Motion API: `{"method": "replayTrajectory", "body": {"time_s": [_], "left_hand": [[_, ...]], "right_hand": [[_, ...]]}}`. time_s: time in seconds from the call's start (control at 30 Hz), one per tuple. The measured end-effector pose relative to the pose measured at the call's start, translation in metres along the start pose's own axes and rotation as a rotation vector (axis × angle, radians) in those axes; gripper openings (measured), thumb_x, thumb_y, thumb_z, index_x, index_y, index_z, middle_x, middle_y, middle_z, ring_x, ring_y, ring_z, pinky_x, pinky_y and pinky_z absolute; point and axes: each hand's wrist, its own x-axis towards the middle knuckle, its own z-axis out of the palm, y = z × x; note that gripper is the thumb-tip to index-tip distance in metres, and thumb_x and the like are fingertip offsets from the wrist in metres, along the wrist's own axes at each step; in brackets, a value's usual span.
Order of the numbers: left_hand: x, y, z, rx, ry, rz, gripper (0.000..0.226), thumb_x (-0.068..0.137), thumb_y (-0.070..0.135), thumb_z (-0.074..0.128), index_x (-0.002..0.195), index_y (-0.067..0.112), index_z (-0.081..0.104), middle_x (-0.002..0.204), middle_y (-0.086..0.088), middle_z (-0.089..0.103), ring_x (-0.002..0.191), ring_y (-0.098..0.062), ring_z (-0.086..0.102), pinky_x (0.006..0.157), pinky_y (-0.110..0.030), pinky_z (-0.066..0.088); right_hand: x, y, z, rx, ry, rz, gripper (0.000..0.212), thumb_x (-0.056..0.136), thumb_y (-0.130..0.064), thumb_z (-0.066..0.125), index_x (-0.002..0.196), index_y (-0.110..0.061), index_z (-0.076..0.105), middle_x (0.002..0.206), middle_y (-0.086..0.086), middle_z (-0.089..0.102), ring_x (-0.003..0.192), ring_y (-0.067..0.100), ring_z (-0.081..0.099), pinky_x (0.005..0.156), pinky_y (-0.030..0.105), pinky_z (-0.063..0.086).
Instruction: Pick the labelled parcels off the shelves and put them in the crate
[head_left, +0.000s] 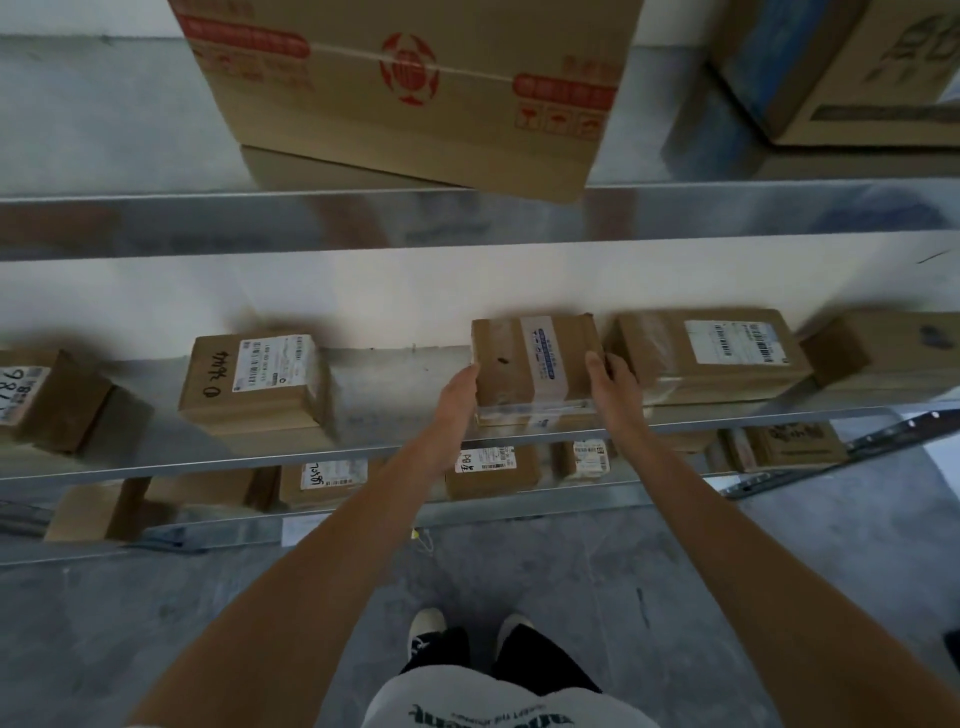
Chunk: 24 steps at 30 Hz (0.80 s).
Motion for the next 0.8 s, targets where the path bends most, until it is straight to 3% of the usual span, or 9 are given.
{"method": "replayTrajectory", "body": {"time_s": [0.17, 0.3, 0.33, 0.43, 0.47, 0.53, 0.63, 0.7, 0.8], "left_hand": [[-0.003, -0.005, -0.025, -0.057, 0.127, -0.004, 0.042, 0.099, 0.045, 0.036, 0.125, 0.019, 0.056, 0.117, -0.007, 0.065, 0.107, -0.028, 0.062, 0.099, -0.048, 0.048], [-0.012, -0.002, -0.051, -0.097, 0.211, 0.023, 0.029, 0.103, 0.034, 0.034, 0.111, 0.017, 0.057, 0.096, 0.000, 0.066, 0.084, -0.014, 0.062, 0.067, -0.026, 0.050], [-0.013, -0.001, -0.055, -0.099, 0.224, 0.023, 0.028, 0.103, 0.033, 0.034, 0.111, 0.017, 0.057, 0.096, 0.000, 0.065, 0.085, -0.014, 0.062, 0.067, -0.026, 0.050], [-0.013, -0.005, -0.065, -0.119, 0.230, 0.028, 0.040, 0.098, 0.044, 0.038, 0.126, 0.020, 0.055, 0.116, -0.006, 0.065, 0.107, -0.027, 0.062, 0.096, -0.045, 0.050], [-0.010, -0.008, -0.070, -0.135, 0.221, 0.035, 0.044, 0.095, 0.049, 0.039, 0.127, 0.023, 0.055, 0.119, -0.008, 0.065, 0.108, -0.029, 0.062, 0.099, -0.048, 0.048], [-0.013, -0.010, -0.076, -0.156, 0.208, 0.058, 0.047, 0.092, 0.054, 0.040, 0.125, 0.024, 0.056, 0.117, -0.009, 0.066, 0.105, -0.028, 0.064, 0.092, -0.048, 0.052], [-0.021, -0.003, -0.083, -0.218, 0.202, 0.150, 0.040, 0.099, 0.043, 0.037, 0.125, 0.020, 0.057, 0.113, -0.003, 0.065, 0.101, -0.018, 0.062, 0.074, -0.031, 0.052], [-0.019, -0.001, -0.088, -0.248, 0.196, 0.174, 0.037, 0.100, 0.037, 0.036, 0.121, 0.019, 0.060, 0.112, -0.003, 0.065, 0.100, -0.018, 0.060, 0.082, -0.032, 0.050], [-0.017, 0.004, -0.090, -0.291, 0.172, 0.173, 0.037, 0.099, 0.037, 0.035, 0.112, 0.017, 0.064, 0.112, -0.005, 0.067, 0.097, -0.018, 0.058, 0.098, -0.039, 0.040]], "right_hand": [[-0.010, -0.009, 0.013, 0.037, -0.153, -0.076, 0.045, 0.102, -0.044, 0.037, 0.129, -0.012, 0.056, 0.112, 0.002, 0.060, 0.106, 0.020, 0.056, 0.091, 0.035, 0.044], [-0.017, -0.014, 0.034, 0.035, -0.249, -0.094, 0.051, 0.100, -0.050, 0.037, 0.140, -0.019, 0.046, 0.128, 0.000, 0.057, 0.118, 0.018, 0.053, 0.102, 0.038, 0.043], [-0.019, -0.016, 0.038, 0.043, -0.271, -0.085, 0.053, 0.100, -0.052, 0.036, 0.143, -0.021, 0.042, 0.131, 0.000, 0.055, 0.119, 0.018, 0.052, 0.102, 0.040, 0.044], [-0.025, -0.019, 0.047, 0.078, -0.316, -0.053, 0.059, 0.096, -0.059, 0.037, 0.145, -0.026, 0.039, 0.138, 0.001, 0.053, 0.123, 0.021, 0.052, 0.102, 0.042, 0.045], [-0.026, -0.020, 0.049, 0.098, -0.322, -0.047, 0.061, 0.095, -0.061, 0.038, 0.145, -0.025, 0.040, 0.140, 0.002, 0.052, 0.127, 0.023, 0.050, 0.106, 0.045, 0.042], [-0.027, -0.023, 0.052, 0.169, -0.328, -0.021, 0.062, 0.095, -0.061, 0.038, 0.144, -0.024, 0.044, 0.143, 0.003, 0.051, 0.131, 0.024, 0.047, 0.109, 0.045, 0.040], [-0.026, -0.032, 0.048, 0.348, -0.293, 0.100, 0.057, 0.096, -0.059, 0.039, 0.130, -0.017, 0.057, 0.125, 0.009, 0.062, 0.114, 0.027, 0.059, 0.090, 0.038, 0.052], [-0.023, -0.036, 0.043, 0.427, -0.258, 0.120, 0.054, 0.096, -0.060, 0.039, 0.117, -0.016, 0.062, 0.114, 0.013, 0.066, 0.106, 0.029, 0.063, 0.092, 0.041, 0.053], [-0.019, -0.039, 0.037, 0.410, -0.242, 0.096, 0.053, 0.096, -0.060, 0.036, 0.113, -0.017, 0.063, 0.115, 0.009, 0.067, 0.109, 0.026, 0.061, 0.103, 0.042, 0.045]]}}
